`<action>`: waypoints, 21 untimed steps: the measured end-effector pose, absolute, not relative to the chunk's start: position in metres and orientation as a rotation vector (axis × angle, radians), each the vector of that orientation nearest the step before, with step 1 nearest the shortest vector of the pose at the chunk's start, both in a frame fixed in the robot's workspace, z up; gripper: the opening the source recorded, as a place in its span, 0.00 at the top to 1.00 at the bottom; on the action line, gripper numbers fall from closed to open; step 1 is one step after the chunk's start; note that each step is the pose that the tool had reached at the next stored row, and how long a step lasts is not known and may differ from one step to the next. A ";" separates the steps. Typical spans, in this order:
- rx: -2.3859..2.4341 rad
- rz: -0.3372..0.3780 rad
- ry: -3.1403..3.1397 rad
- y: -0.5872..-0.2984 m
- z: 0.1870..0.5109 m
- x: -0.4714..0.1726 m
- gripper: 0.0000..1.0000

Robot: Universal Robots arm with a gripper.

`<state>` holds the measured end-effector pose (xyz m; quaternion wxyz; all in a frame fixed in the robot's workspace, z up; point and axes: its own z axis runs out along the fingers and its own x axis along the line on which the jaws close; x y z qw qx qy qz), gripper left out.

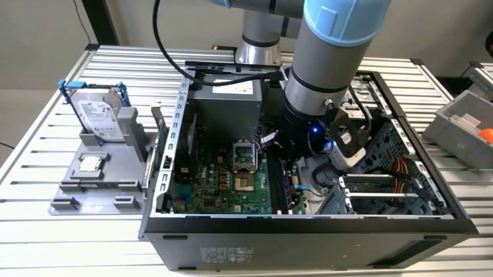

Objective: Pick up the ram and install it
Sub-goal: 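Insert the ram into the slot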

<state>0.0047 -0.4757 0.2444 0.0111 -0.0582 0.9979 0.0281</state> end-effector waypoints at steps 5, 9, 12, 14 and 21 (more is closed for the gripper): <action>-0.234 0.089 3.110 -0.476 0.245 0.005 1.00; -0.275 0.089 3.108 -0.476 0.245 0.005 1.00; -0.301 0.089 3.106 -0.476 0.245 0.005 1.00; -0.317 0.090 3.104 -0.476 0.245 0.005 1.00; -0.373 0.090 3.099 -0.476 0.245 0.005 1.00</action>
